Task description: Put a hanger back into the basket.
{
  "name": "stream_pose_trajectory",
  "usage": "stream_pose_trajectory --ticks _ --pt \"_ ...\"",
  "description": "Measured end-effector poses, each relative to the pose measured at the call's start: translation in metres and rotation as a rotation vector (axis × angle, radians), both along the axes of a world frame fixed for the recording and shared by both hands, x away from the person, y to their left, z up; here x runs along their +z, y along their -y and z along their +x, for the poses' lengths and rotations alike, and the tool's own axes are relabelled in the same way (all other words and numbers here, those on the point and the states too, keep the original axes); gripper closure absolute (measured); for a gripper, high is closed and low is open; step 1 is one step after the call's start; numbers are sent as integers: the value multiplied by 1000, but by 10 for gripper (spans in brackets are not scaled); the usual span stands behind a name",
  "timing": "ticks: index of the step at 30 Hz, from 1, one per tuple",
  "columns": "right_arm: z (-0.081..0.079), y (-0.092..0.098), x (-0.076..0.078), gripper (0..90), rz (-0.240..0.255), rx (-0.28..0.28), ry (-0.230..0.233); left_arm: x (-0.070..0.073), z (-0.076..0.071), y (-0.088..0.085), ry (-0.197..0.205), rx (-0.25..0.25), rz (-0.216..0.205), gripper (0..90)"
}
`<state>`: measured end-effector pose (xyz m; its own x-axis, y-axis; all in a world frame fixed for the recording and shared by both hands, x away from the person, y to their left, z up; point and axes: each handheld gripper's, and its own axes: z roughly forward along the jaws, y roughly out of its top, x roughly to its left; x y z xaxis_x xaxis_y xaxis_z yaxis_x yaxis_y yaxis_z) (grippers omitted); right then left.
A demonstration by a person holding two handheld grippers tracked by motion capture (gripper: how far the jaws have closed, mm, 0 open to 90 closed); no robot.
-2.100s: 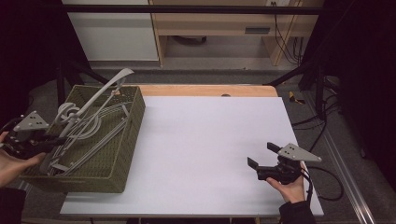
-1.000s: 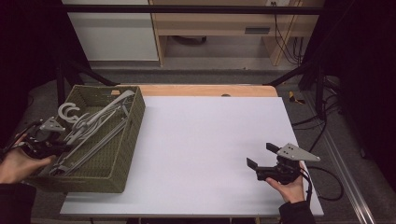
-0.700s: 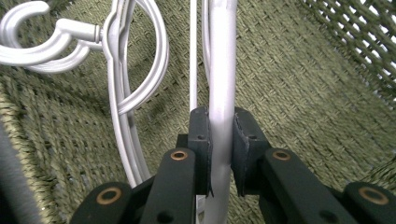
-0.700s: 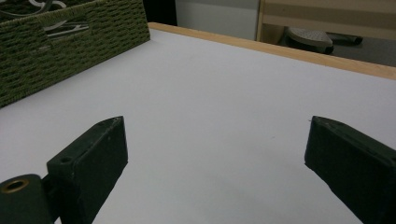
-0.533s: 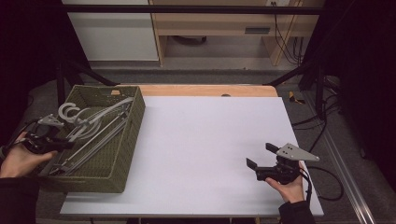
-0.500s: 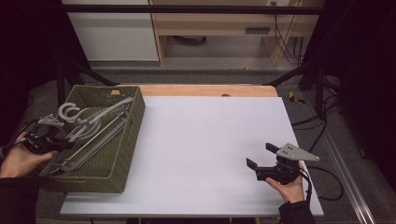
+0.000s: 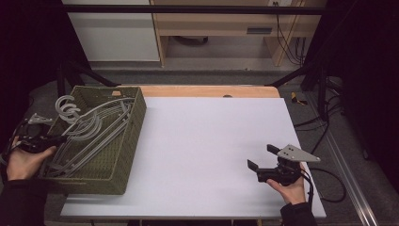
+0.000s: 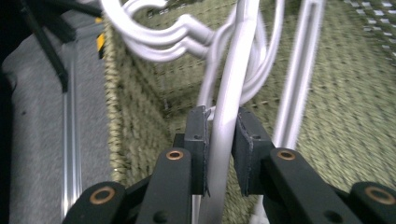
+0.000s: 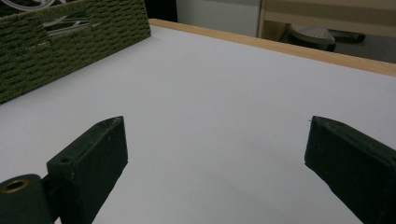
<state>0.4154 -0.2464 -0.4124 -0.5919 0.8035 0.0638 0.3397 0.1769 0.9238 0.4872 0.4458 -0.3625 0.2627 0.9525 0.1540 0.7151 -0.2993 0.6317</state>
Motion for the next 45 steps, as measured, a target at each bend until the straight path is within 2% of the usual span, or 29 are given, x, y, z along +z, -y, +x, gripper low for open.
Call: stream_pose_trajectory --ticks 2,4,5,6,7,8,10,12,13,14,15,16,17,18,20,21,23,24,25,26,29,32,33,34,36,37,39,42,45 --pt "0 0 0 63 3 0 0 -6 6 0 -25 33 13 747" --pt "0 0 0 62 1 0 -1 -8 7 0 -36 29 12 755" --pt "0 0 0 62 1 0 -1 -10 8 1 -54 23 -4 755" --pt "0 0 0 63 3 0 -1 -15 11 5 -91 2 1 740" --pt "0 0 0 63 3 0 -1 -15 11 5 -91 2 1 730" --pt "0 0 0 63 3 -1 -1 -16 10 8 -80 1 31 730" --pt "0 0 0 62 2 2 -1 -13 8 9 -55 2 0 714" --pt "0 0 0 62 8 -2 -2 -4 1 11 -3 -10 -27 685" --pt "0 0 0 62 8 -4 0 -4 1 11 -3 -10 -27 664" --pt "0 1 0 62 8 -3 2 3 -7 15 53 -27 -52 639" --pt "-1 0 1 62 15 -10 -1 6 -11 17 82 -35 -68 608" --pt "-1 0 1 62 15 -10 -1 6 -11 17 82 -35 -68 585" --pt "-1 0 1 60 20 -12 4 11 -19 23 142 -59 -116 559" --pt "-1 0 1 60 20 -12 4 11 -19 23 142 -59 -116 539" --pt "-1 1 3 60 23 -13 10 15 -27 30 194 -75 -156 506" --pt "-1 1 3 59 25 -18 13 18 -35 38 237 -103 -186 489" --pt "-2 2 3 57 27 -21 16 20 -39 43 251 -119 -201 445" --pt "-2 2 3 55 28 -21 18 20 -42 48 270 -136 -221 422" --pt "-2 2 4 54 29 -23 21 20 -48 59 290 -176 -261 392" --pt "-3 3 4 53 28 -24 26 20 -48 59 290 -176 -261 373" --pt "-3 4 5 50 33 -31 32 17 -57 77 316 -225 -302 341" --pt "-5 5 7 45 39 -38 37 12 -65 102 349 -290 -354 272" --pt "-5 5 7 45 39 -38 37 12 -65 102 349 -290 -354 256" --pt "-5 6 7 40 39 -37 43 10 -70 115 362 -324 -380 238" --pt "-6 7 8 39 41 -35 40 8 -72 121 371 -340 -391 220" --pt "-6 7 8 38 42 -39 43 5 -77 133 379 -376 -386 183" --pt "-7 8 8 37 44 -38 45 2 -79 139 389 -380 -388 170" --pt "-8 10 8 34 49 -41 44 -4 -83 155 376 -405 -375 122" --pt "-8 12 8 31 51 -45 42 -7 -86 160 383 -405 -388 109"
